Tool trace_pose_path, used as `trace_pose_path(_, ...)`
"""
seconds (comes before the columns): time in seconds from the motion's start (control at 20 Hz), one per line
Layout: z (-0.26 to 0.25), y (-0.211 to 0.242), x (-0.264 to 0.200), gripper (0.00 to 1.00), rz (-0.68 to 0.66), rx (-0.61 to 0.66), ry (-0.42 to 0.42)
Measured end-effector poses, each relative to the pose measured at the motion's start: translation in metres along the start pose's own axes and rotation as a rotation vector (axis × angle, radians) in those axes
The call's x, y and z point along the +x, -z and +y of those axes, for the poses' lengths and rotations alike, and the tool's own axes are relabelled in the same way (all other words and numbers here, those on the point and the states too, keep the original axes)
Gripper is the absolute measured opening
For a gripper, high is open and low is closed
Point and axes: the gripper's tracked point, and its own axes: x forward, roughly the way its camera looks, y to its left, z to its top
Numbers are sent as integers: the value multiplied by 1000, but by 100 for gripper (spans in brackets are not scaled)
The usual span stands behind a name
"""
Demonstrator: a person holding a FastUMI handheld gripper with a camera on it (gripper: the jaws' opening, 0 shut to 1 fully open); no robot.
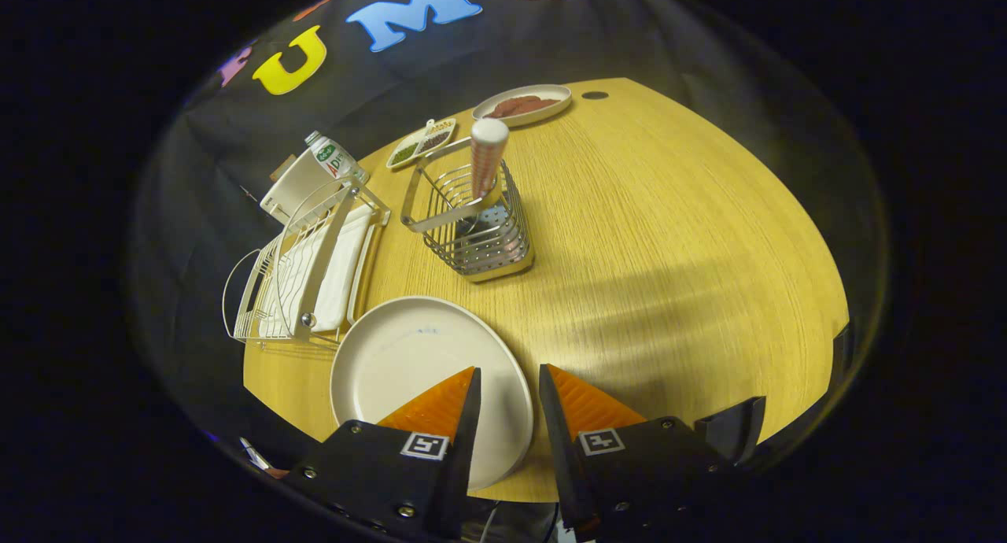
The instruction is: Take the plate from the dish rack, then take the spoon from the basket and place it into the plate.
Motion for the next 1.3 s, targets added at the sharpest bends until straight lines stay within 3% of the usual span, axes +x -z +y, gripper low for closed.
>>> trace_pose_path(0.25, 4, -42, -38, 46, -232, -174, -2)
trace_pose_path(0.55, 12, -116, -93, 46, -670, -419, 34)
trace_pose_path(0.9, 18, -153, -88, 46, -835, -423, 24)
trace_pose_path(1.05, 24, -166, -73, 46, -885, -400, -24)
trace_pose_path(1.3, 17, -174, -27, 45, -843, -355, -58)
